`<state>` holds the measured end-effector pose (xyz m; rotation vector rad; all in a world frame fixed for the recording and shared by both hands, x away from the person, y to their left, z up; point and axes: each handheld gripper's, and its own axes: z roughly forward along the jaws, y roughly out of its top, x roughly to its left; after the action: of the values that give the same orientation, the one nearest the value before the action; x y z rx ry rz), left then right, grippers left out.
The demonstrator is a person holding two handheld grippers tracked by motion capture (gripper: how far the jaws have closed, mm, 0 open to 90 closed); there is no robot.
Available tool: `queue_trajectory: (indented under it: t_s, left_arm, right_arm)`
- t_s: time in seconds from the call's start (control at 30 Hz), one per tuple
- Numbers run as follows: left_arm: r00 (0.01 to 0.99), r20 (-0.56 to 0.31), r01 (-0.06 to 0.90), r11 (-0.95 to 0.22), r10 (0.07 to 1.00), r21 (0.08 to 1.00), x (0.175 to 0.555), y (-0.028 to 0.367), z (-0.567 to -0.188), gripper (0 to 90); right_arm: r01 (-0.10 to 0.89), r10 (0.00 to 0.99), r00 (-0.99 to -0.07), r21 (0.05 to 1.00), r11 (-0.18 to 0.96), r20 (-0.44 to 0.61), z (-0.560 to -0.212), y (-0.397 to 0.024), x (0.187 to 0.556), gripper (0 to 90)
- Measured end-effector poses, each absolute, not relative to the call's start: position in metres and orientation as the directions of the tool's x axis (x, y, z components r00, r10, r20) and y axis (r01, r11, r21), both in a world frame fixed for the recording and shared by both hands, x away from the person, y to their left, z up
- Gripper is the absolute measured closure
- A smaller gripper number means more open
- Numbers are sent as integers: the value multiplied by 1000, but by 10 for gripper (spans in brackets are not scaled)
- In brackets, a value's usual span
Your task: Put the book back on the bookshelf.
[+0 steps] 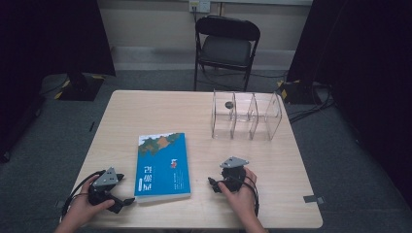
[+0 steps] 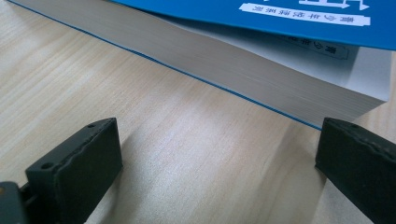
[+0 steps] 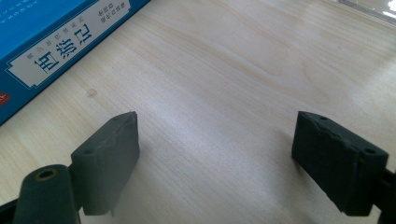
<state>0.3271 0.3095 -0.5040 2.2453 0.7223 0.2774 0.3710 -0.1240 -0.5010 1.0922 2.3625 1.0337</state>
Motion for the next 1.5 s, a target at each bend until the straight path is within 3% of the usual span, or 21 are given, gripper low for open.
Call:
queue_trajectory:
  t_s: [0.5, 0.6, 0.8, 1.03, 1.2, 1.5]
  left_arm:
    - [826, -25, 409, -567, 563, 715, 314, 305, -503, 1]
    - [831, -29, 404, -566, 556, 718, 311, 303, -500, 146]
    - [832, -59, 415, -548, 552, 726, 310, 293, -498, 155]
    - [849, -16, 384, -596, 528, 705, 308, 276, -497, 159]
    - [830, -35, 426, -590, 557, 686, 311, 271, -492, 275]
    - [837, -22, 438, -645, 547, 626, 314, 268, -486, 277]
  right_arm:
    - [518, 764, -645, 734, 440, -3, -501, -124, 372, 145]
    - [519, 766, -643, 734, 438, -3, -501, -124, 372, 145]
    - [519, 766, -643, 734, 439, -4, -501, -124, 372, 145]
    - [517, 766, -642, 734, 440, -7, -501, -123, 372, 146]
    - [517, 767, -641, 735, 439, -8, -501, -123, 372, 146]
    - [518, 772, -636, 735, 437, -11, -501, -123, 371, 146]
